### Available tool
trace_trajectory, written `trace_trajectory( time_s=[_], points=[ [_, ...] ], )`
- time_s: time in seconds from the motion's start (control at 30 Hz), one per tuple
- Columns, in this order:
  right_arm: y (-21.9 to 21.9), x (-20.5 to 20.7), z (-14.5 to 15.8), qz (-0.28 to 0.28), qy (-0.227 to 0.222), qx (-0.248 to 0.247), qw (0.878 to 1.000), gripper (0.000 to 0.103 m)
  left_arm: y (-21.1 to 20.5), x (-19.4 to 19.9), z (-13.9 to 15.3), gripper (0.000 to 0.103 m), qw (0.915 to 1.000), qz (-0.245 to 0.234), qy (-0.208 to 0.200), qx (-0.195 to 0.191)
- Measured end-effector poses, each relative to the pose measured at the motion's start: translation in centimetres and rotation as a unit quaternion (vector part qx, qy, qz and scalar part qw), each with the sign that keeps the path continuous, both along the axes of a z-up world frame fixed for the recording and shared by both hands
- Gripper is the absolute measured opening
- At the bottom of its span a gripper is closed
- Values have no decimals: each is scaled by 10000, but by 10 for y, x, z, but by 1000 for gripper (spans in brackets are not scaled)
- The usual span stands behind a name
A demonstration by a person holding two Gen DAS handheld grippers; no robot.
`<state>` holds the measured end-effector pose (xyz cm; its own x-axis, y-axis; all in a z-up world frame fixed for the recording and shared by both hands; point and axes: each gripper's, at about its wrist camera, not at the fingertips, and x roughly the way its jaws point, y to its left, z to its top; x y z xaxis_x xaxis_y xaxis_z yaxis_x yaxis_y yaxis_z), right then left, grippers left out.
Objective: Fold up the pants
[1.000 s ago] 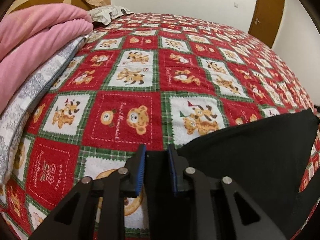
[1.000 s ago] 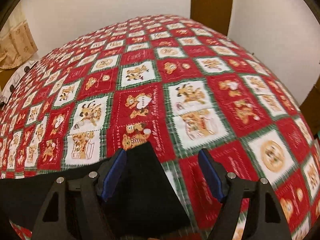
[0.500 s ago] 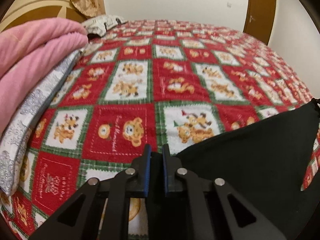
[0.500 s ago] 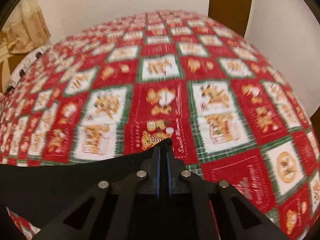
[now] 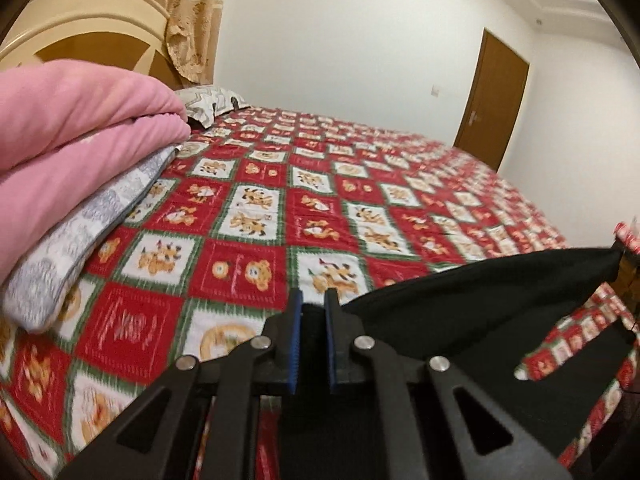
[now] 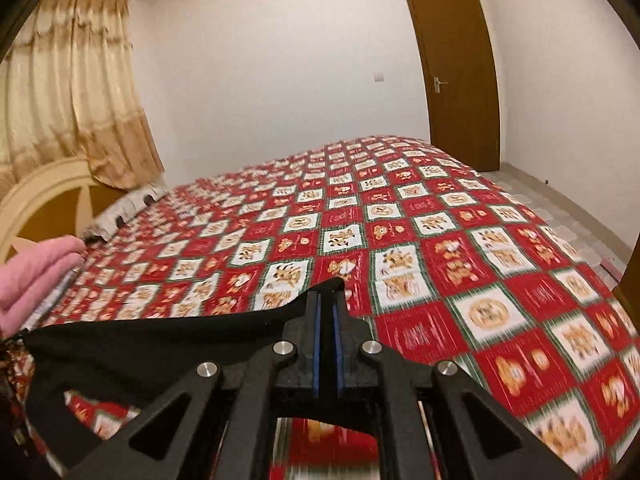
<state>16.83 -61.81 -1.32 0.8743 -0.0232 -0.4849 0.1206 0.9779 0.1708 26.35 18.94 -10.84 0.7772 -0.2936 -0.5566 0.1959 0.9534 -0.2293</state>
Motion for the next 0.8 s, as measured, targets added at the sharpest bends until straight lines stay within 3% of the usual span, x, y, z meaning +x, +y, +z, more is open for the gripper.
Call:
trace_trajectory(
  time_s=[0.13, 0.37, 0.63, 0.8],
  points=[
    [-7, -49, -18, 4, 146, 164, 9998, 5, 7, -37, -12, 11, 9992, -156, -125, -341],
    [-10, -115, -55, -97, 443, 424, 9981, 5, 15, -77, -49, 11, 9977, -348, 24, -576],
    [-12, -157, -70, -349, 822, 391, 9952, 6, 17, -103, -64, 12, 9977, -529, 0, -421],
    [-19, -183, -60, -1077, 932, 33, 9898, 8, 12, -117, -62, 13, 9979, -623, -146, -40]
  ],
)
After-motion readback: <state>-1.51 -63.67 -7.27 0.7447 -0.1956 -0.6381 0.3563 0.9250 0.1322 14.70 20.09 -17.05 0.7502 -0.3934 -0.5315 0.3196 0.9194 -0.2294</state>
